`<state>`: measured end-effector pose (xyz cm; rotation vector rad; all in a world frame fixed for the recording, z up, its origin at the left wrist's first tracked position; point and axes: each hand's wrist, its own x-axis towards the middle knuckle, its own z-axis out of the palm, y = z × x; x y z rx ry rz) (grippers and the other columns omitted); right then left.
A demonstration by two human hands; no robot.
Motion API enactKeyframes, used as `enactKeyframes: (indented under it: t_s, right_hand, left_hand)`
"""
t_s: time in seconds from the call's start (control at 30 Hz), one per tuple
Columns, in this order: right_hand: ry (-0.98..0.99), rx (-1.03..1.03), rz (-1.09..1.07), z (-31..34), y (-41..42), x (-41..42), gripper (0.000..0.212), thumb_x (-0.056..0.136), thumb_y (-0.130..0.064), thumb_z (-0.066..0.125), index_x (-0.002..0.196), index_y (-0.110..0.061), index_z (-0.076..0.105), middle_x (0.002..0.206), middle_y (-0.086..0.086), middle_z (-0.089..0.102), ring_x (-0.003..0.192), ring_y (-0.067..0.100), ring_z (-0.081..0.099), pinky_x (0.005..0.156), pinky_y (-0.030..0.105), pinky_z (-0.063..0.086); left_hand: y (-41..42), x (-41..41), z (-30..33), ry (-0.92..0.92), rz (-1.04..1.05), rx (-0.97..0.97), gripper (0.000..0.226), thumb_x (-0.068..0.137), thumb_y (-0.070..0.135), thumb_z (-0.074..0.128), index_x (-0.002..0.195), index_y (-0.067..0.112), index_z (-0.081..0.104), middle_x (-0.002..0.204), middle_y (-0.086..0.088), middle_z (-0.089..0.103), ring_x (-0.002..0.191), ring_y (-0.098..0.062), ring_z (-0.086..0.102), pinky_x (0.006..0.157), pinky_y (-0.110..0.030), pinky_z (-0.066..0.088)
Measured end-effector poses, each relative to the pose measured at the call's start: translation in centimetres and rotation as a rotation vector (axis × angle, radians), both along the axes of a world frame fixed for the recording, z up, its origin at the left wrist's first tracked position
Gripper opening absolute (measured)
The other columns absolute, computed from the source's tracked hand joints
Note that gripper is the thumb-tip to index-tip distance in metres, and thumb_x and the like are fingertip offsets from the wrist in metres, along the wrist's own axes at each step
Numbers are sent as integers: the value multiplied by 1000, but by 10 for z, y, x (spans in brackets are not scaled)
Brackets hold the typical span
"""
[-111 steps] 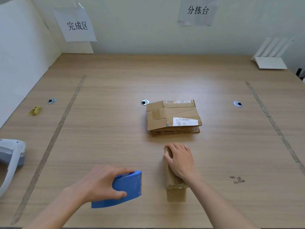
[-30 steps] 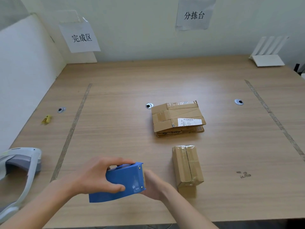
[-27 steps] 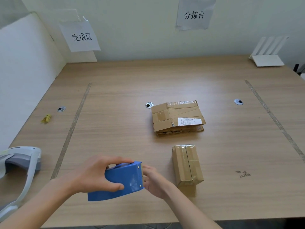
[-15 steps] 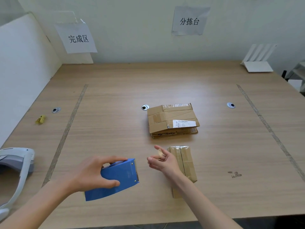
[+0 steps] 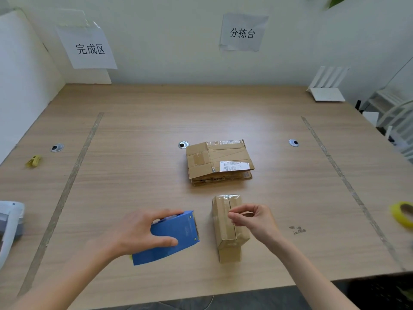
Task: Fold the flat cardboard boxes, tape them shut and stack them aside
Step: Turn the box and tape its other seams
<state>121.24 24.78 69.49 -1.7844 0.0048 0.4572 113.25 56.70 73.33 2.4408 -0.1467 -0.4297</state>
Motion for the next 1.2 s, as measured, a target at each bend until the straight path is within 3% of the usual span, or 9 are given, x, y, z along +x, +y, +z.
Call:
enactKeyframes:
  t_s: [0.13,0.3,0.43,0.57,0.7,1.0,1.2]
  right_hand:
    - [11,-108,-28,3,-37,-16,6,79,-19,87,81,-24,84,78,7,79,73,20,74,72,25,61]
    - [-6,-185,-72,-6,-62,-29,6,79,-17,88,78,-21,84,74,2,78,68,14,71,70,23,60]
    - [-35,-231,-75,-15,-73,-26,6,79,-20,88,78,-23,83,70,-1,77,67,12,72,65,17,56]
    - [-14,-224,-34,-29,-78,-18,6,81,-17,86,79,-22,83,70,0,77,63,9,69,67,19,58]
    - [-16,-244,-21,-46,-81,-16,6,81,-20,86,79,-25,83,69,-4,77,64,8,70,67,21,59]
    - [-15,-192,-43,-67,-75,-11,10,78,-19,87,72,-24,80,67,-2,75,59,7,66,62,18,54]
    - [-24,-193,-39,-71,-78,-14,9,78,-20,88,75,-22,81,68,0,76,61,11,68,68,28,60]
  left_hand:
    - [-30,6,-11,-30,-62,-9,57,69,76,63,121,78,41,108,52,51,97,18,54,71,-13,42]
    - [-57,13,-23,-78,-102,99,51,71,78,57,118,82,37,95,49,55,92,20,51,65,-10,38]
    - [-66,14,-30,-96,-113,167,61,73,75,57,130,71,40,96,45,58,88,16,55,69,-11,43]
    - [-77,19,-40,-80,-121,235,64,74,75,52,136,62,45,107,30,67,87,3,61,75,-24,52]
    - [-80,12,-53,-107,-102,287,62,73,76,50,134,67,43,90,31,65,77,5,58,65,-15,43]
    - [-71,12,-57,-73,-81,317,61,71,80,48,131,67,45,90,32,64,77,3,59,67,-16,45]
    - [-69,13,-62,-78,-103,324,64,71,81,49,133,66,44,91,33,64,77,3,60,67,-17,46]
